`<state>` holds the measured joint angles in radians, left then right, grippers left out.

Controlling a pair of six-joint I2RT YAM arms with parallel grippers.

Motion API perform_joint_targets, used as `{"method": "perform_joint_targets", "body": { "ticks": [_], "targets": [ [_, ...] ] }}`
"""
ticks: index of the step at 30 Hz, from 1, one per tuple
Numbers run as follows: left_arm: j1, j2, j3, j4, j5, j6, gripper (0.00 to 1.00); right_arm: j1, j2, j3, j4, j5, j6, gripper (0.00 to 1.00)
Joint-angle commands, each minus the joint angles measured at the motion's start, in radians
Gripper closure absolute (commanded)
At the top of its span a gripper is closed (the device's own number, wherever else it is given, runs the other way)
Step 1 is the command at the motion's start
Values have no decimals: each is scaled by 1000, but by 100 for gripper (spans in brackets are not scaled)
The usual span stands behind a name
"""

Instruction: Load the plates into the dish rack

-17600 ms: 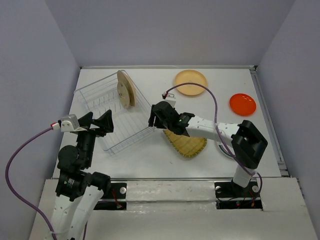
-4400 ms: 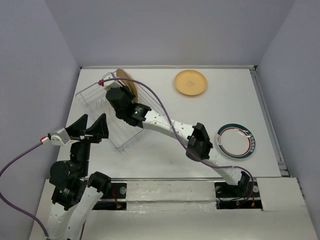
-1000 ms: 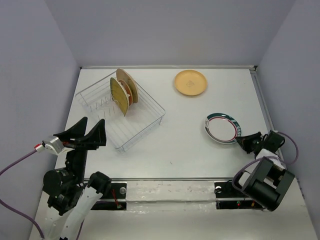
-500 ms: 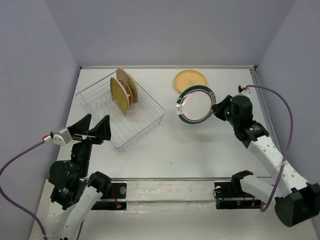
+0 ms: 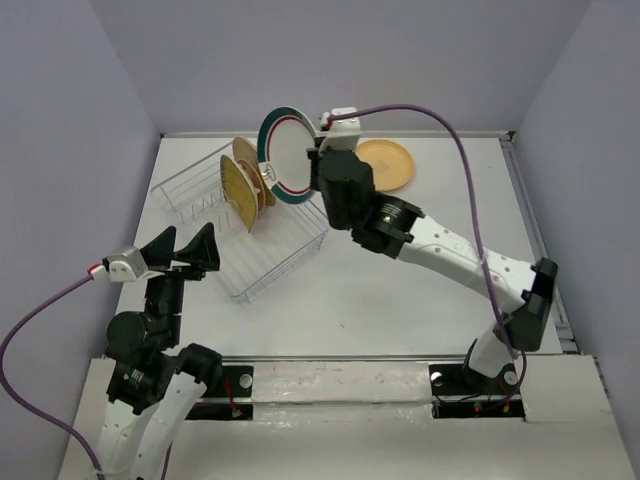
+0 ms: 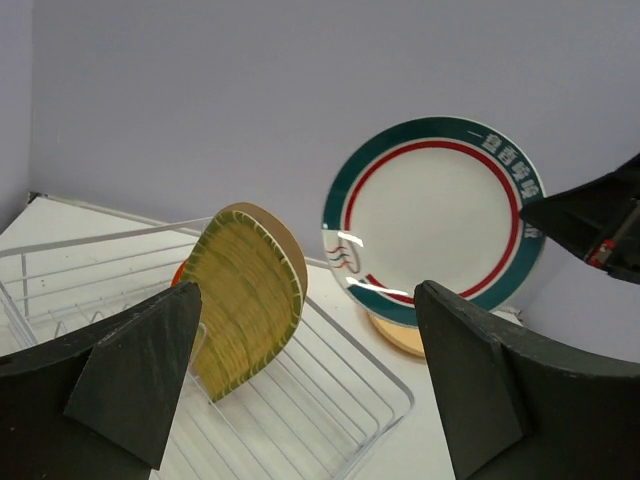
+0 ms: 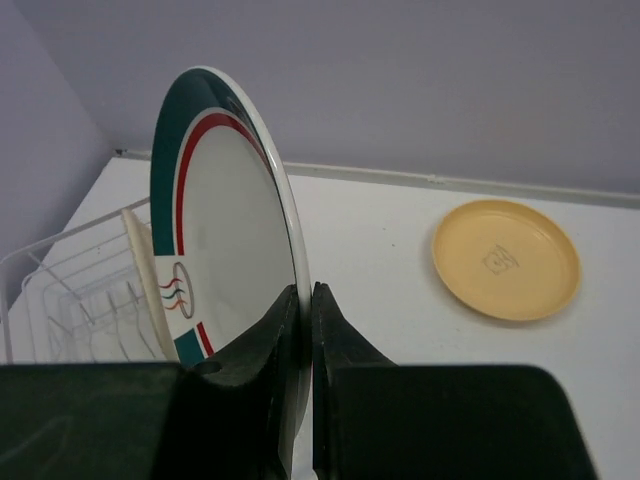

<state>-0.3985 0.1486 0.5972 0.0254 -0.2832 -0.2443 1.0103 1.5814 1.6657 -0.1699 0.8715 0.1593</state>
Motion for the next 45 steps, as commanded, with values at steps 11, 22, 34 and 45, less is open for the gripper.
{"method": "perform_joint_targets", "body": {
  "ticks": [11,22,34,45],
  "targets": [
    [12,-27,33,15,-97,-16,1,171,459,592,360,166,-572,93],
    [6,-49,47,-24,-206,-24,1,180,756,876,375,120,-615,93],
    [4,-55,52,-24,-221,-32,1,162,919,924,417,69,-543,93],
    [4,-58,50,-24,-194,-32,1,152,985,913,414,73,-520,93]
  ]
}}
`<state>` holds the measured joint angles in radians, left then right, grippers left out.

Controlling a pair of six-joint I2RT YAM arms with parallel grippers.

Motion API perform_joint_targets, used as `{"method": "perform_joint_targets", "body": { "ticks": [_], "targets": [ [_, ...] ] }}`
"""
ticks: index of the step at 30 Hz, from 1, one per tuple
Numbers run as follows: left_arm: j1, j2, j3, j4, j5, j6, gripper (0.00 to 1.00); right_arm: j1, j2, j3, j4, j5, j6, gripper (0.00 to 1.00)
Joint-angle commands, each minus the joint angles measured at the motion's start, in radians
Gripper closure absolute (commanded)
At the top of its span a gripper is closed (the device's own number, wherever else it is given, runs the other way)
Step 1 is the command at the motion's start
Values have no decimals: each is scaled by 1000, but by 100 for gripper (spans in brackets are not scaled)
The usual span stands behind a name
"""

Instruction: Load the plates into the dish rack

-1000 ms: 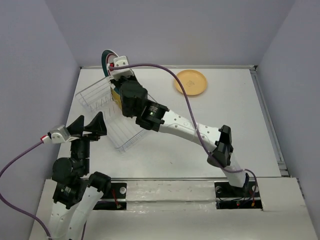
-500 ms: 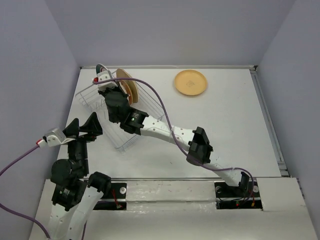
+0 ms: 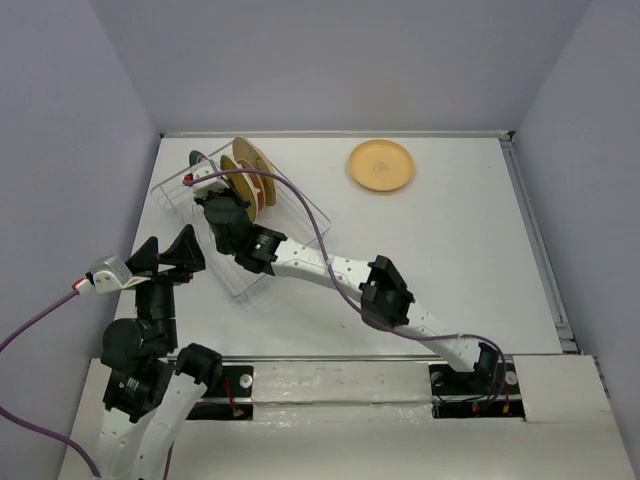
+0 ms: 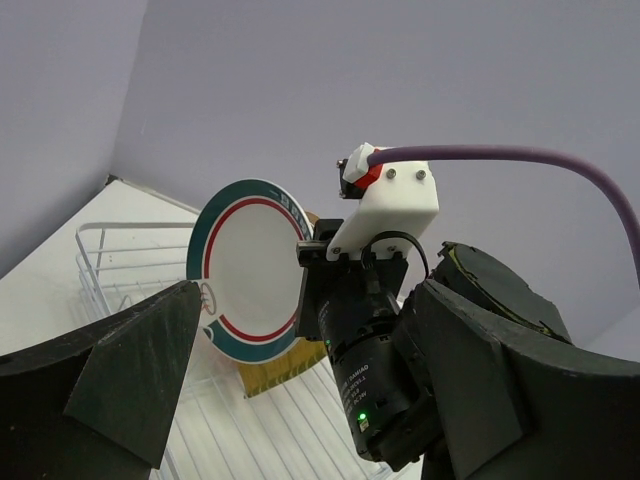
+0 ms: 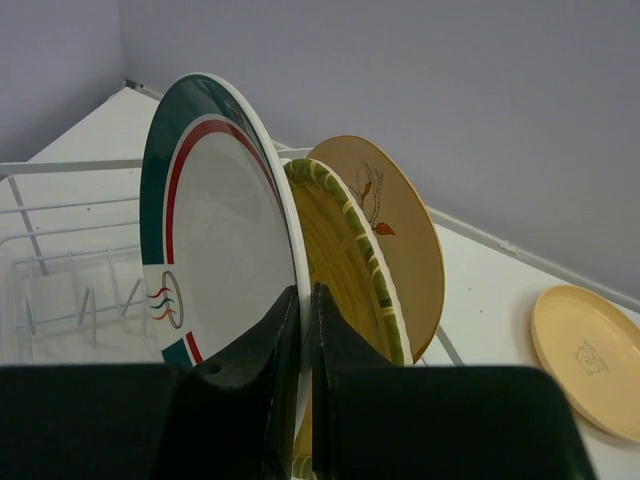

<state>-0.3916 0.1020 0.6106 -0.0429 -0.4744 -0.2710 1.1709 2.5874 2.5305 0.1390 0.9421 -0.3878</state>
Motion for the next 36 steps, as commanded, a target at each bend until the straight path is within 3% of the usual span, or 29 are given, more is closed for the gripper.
{"method": "perform_joint_targets", "body": {
  "ticks": [1,15,16,19,23,26,36],
  "targets": [
    [-3,-12,37,44,-4,-5,1,-8,-21,42,99,1,36,93],
    [-3,-10,38,44,-1,-7,1,-8,46,40,83,-8,86,93],
    [-4,-10,37,44,-1,-7,1,-8,46,39,83,-9,86,91],
    [-3,-8,37,44,-1,-7,1,-8,22,-5,88,-37,137,73],
    [-4,-5,35,46,0,-5,1,-8,-58,-113,88,-72,219,55],
    [-6,-4,35,46,2,-5,1,-8,-130,-160,88,-77,254,49],
    [-7,4,32,44,10,-5,1,-8,-497,-540,119,-91,378,48]
  ]
}}
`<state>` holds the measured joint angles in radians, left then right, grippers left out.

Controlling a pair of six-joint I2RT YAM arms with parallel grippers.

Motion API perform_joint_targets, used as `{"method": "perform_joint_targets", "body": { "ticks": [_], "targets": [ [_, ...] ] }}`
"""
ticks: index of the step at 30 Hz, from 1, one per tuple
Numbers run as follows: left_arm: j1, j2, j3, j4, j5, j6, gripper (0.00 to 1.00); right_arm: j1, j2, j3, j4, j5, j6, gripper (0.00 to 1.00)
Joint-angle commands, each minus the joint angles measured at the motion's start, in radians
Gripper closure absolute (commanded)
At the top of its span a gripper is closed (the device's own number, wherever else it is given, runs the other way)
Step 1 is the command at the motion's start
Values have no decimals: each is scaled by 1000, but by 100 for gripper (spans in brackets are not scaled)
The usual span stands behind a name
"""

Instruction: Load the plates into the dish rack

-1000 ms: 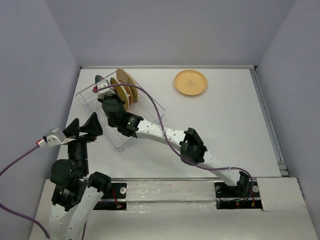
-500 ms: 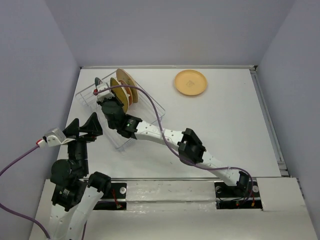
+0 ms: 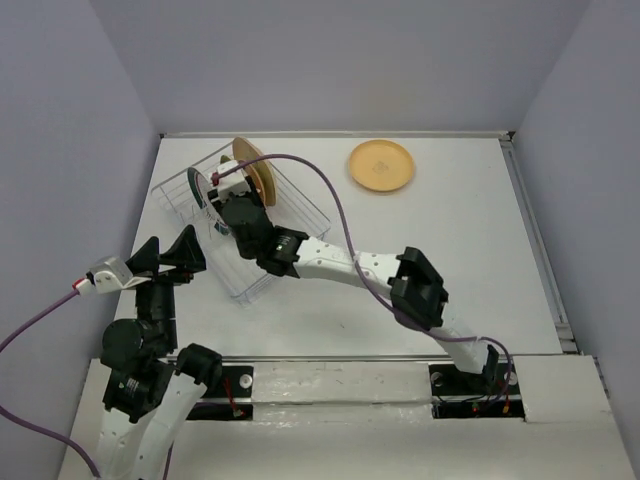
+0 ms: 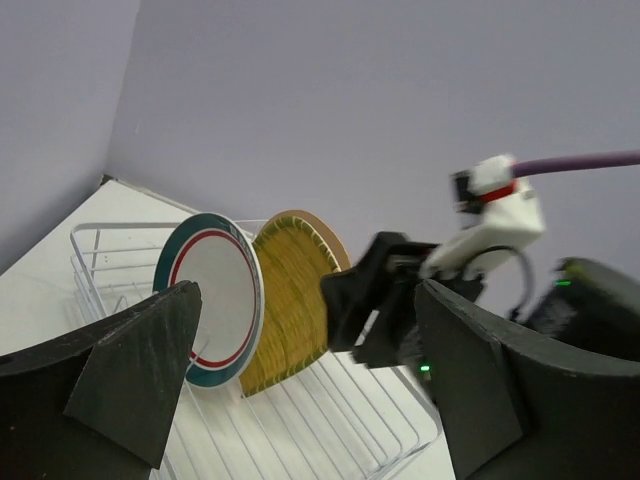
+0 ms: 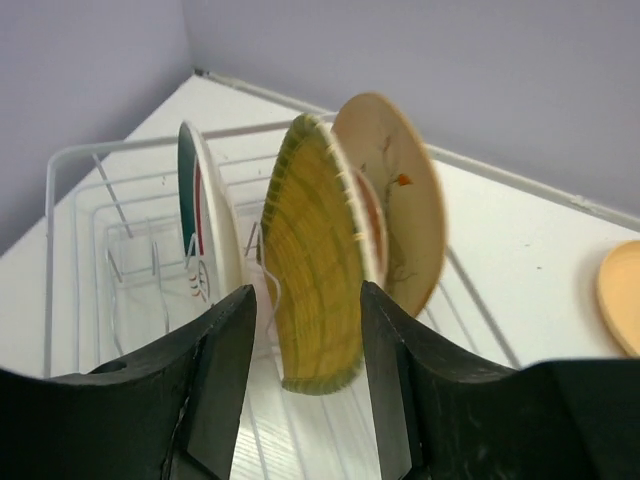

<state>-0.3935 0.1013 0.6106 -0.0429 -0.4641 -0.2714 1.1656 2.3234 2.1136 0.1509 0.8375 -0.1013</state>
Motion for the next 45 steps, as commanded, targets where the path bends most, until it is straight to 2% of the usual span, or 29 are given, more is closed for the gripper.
{"method": "perform_joint_targets", "body": {
  "ticks": [1,3,6,7,8,9,10,11,13,15,20,24,33,37,40,42,43,45],
  "targets": [
    [-5,6,34,44,1,-5,1,-18,-274,-171,110,-3,98,48],
    [-5,8,32,44,8,-5,1,-47,-359,-335,111,-34,194,44],
    [-5,11,29,44,19,-5,1,-177,-533,-508,59,-161,372,43],
    [-5,15,29,44,30,-5,1,-279,-606,-609,12,-252,423,43],
    [-5,17,28,46,33,-5,1,-340,-640,-660,-8,-306,480,41],
    [-5,20,26,46,42,-6,1,-401,-701,-767,-16,-425,586,40],
    [-5,20,25,49,48,-6,1,-464,-702,-815,-16,-484,630,39],
    [-5,21,25,49,50,-5,1,-591,-743,-858,-16,-541,699,36],
    [-5,29,23,52,65,-5,1,-756,-769,-953,-13,-668,748,34],
    [-7,37,23,54,77,-5,1,-848,-762,-992,1,-736,769,29],
    [-5,54,23,57,90,-3,1,-1036,-658,-1003,15,-932,802,26],
    [-5,67,21,60,94,0,1,-1164,-468,-933,32,-1066,848,26],
    [7,89,18,71,114,0,1,-1173,-138,-667,18,-1270,882,27],
    [11,103,17,75,127,0,1,-1150,-75,-588,-37,-1258,867,27],
    [16,107,14,80,136,0,1,-1129,-4,-486,-101,-1240,868,31],
    [24,109,11,83,140,-2,1,-1120,24,-440,-120,-1226,891,43],
    [27,118,8,87,153,-2,1,-1120,40,-434,-123,-1223,902,62],
    [31,130,5,94,168,-5,1,-1120,41,-432,-123,-1213,922,76]
  ]
}}
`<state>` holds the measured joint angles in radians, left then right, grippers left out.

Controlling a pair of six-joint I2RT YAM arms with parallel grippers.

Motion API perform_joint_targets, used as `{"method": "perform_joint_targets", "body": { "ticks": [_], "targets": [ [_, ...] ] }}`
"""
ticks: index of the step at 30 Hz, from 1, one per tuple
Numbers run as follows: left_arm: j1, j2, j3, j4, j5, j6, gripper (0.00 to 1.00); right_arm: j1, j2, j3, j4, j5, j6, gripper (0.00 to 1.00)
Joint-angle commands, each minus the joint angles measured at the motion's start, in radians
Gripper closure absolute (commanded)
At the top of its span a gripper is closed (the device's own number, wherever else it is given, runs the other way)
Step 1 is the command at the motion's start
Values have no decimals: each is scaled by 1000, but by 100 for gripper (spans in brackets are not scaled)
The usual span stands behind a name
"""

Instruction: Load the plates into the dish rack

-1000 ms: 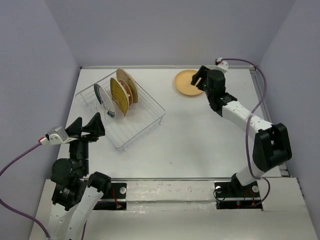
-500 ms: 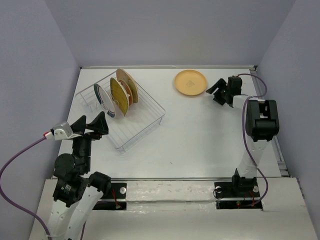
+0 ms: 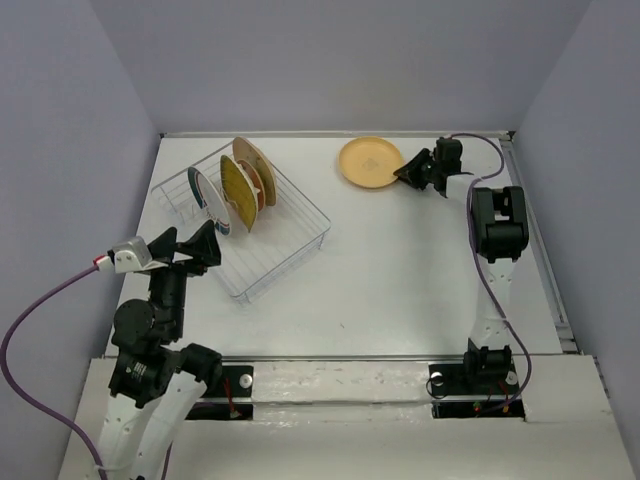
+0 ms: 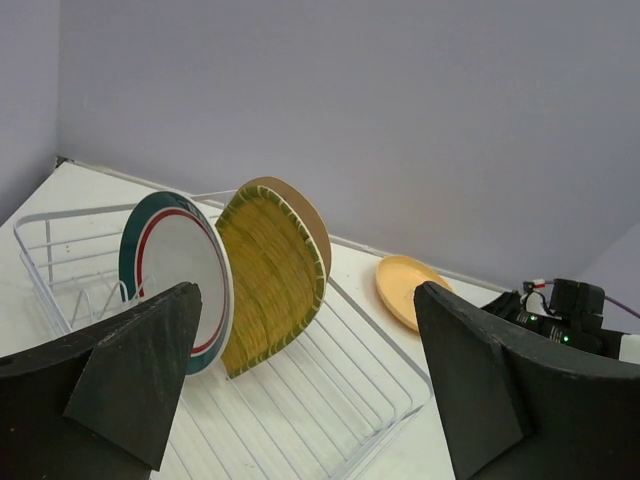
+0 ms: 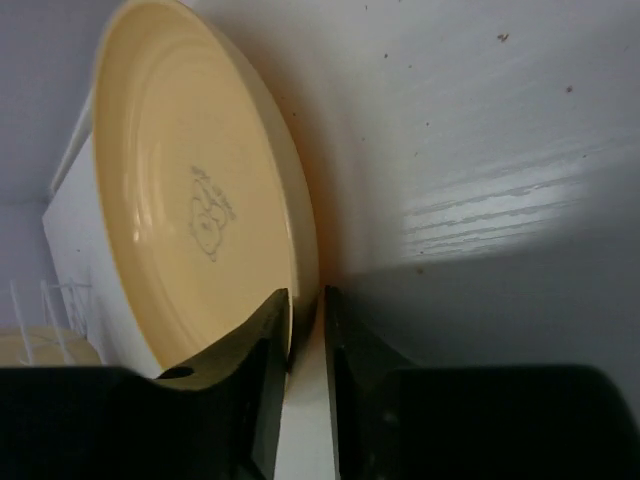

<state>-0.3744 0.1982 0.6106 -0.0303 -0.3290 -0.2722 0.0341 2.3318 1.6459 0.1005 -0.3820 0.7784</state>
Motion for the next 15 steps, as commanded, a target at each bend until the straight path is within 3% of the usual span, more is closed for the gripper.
{"method": "perform_joint_targets", "body": {
  "ticks": [1,2,6,10,15],
  "targets": [
    [18,53,5,84,53,-8,1,12,14,26,-73,24,44,83],
    [22,66,5,87,64,-9,1,12,-5,14,-71,40,38,93],
    [38,121,5,105,158,-22,1,12,-182,-99,-38,143,-11,93],
    [61,148,5,119,211,-38,1,73,-449,-242,-15,363,-131,93],
    [71,190,43,119,271,-44,1,293,-808,-448,19,598,-301,93]
  ]
}}
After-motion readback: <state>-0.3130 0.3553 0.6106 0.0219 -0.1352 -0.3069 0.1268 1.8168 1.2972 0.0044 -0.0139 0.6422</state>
